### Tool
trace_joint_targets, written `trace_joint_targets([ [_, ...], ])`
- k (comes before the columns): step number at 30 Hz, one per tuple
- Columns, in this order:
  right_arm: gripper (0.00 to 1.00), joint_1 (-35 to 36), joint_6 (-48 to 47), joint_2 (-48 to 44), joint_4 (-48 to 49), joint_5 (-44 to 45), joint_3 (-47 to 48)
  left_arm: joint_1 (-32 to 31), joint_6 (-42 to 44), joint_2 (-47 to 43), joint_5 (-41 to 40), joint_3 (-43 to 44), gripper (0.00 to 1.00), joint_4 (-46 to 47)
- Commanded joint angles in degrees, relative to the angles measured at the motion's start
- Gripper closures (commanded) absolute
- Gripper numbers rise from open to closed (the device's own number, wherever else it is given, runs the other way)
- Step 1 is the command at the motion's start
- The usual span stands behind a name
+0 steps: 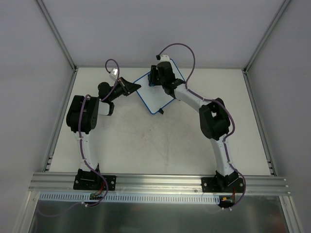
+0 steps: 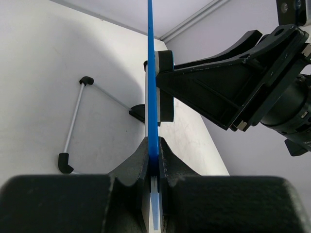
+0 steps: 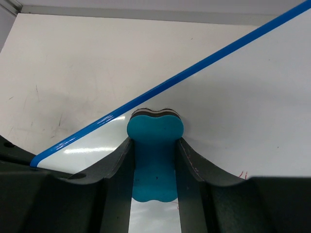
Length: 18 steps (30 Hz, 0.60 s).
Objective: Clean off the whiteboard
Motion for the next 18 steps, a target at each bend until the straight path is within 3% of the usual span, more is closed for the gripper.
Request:
trace_joint_targets([
  [1, 1.00, 2.3, -1.4, 3.0, 0.2, -0.8, -1.0, -1.2, 0.2, -0.4, 5.9, 0.7, 1.00, 22.5],
  [18, 1.00, -3.8, 11.2, 1.6, -1.5, 4.5, -7.9, -1.2, 0.2, -0.7, 5.9, 0.3, 1.00, 23.1],
])
